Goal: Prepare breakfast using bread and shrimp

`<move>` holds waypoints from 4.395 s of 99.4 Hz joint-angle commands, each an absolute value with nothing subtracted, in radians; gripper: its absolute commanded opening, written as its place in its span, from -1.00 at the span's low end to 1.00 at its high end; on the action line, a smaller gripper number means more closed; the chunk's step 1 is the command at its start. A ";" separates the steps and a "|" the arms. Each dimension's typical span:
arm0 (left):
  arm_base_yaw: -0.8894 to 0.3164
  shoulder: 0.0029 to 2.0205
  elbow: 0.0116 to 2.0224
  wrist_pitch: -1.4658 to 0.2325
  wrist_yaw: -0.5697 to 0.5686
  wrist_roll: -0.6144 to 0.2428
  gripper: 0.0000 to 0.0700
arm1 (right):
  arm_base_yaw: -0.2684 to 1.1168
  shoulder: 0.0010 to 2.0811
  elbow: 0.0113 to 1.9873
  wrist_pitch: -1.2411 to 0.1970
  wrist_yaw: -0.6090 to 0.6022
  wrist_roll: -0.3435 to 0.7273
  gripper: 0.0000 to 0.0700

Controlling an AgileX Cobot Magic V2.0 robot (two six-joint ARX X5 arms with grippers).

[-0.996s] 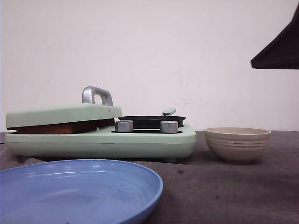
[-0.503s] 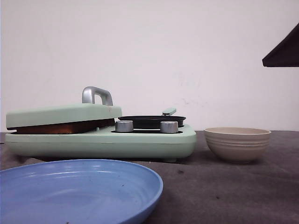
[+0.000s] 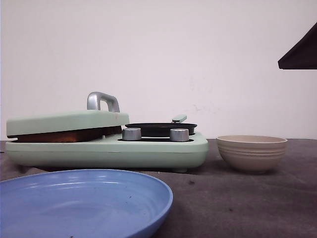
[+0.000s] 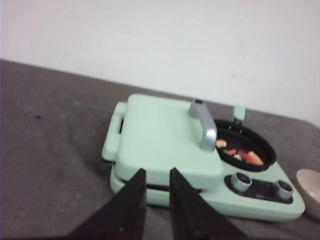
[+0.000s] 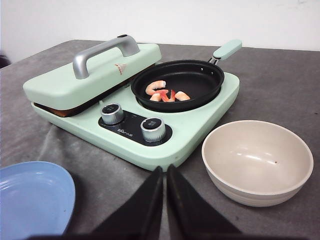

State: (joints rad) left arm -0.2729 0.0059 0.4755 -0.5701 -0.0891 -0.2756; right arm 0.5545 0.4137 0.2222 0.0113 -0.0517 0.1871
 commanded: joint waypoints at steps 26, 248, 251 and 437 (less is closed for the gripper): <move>-0.215 0.003 0.164 -0.104 -0.194 -0.102 -1.00 | 0.561 0.416 0.224 0.023 -0.050 0.194 -0.99; 0.018 0.003 0.014 -0.187 0.033 -0.012 -1.00 | 0.157 -0.002 0.011 -0.162 -0.123 -0.140 -0.99; 0.018 0.003 0.014 -0.187 0.033 -0.012 -1.00 | 0.152 0.005 0.011 -0.181 -0.141 -0.137 -0.99; 0.018 0.003 0.014 -0.187 0.033 -0.012 -1.00 | 0.141 0.004 0.011 -0.186 -0.029 -0.009 -0.99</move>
